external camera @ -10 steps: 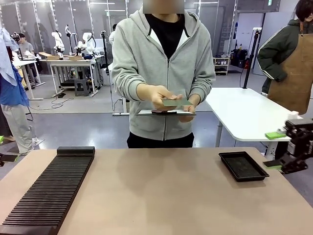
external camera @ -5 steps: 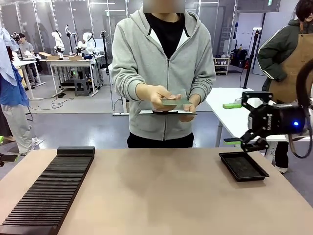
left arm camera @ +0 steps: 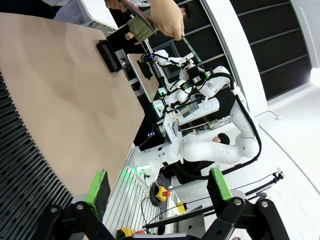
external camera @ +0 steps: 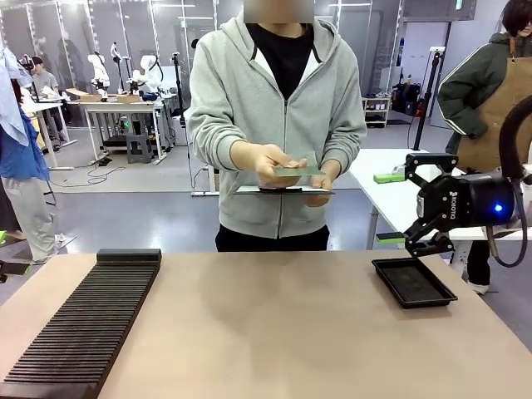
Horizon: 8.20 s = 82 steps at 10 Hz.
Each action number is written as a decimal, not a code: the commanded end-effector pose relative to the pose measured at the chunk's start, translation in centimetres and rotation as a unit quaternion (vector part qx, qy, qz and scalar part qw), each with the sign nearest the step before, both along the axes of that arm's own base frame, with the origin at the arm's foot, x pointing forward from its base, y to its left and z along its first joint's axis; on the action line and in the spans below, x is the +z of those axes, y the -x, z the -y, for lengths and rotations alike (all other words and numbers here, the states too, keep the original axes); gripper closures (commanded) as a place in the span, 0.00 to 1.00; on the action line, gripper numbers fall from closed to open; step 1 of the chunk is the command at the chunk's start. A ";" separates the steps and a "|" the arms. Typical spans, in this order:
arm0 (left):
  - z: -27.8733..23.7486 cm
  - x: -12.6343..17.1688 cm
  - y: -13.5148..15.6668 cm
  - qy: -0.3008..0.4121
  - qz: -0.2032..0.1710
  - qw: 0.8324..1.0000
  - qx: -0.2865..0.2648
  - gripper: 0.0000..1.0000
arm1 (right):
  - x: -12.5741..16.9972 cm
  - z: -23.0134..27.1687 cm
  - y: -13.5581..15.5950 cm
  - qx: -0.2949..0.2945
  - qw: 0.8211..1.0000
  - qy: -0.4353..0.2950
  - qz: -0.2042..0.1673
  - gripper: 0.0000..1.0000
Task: Inspect the PCB.
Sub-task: Pick up the Blank PCB that the human is holding, then place the Blank PCB in the ESD tray.
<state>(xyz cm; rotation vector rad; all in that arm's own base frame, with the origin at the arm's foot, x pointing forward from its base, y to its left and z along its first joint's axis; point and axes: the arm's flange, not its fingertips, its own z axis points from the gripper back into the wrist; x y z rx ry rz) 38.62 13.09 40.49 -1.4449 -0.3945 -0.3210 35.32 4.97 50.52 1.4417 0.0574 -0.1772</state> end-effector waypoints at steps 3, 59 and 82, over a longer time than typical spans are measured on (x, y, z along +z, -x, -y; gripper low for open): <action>-0.1 0.0 0.1 0.000 0.001 1.000 0.001 0.00 | -0.1 0.2 0.1 0.005 1.000 -0.002 -0.002 0.00; -0.1 0.0 0.1 0.000 0.001 1.000 0.001 0.00 | 1.0 -8.6 -8.6 0.034 0.995 -0.055 -0.071 1.00; -0.1 0.0 0.1 0.000 0.001 1.000 0.001 0.00 | 1.6 -5.5 -7.7 0.096 0.993 0.029 0.061 0.97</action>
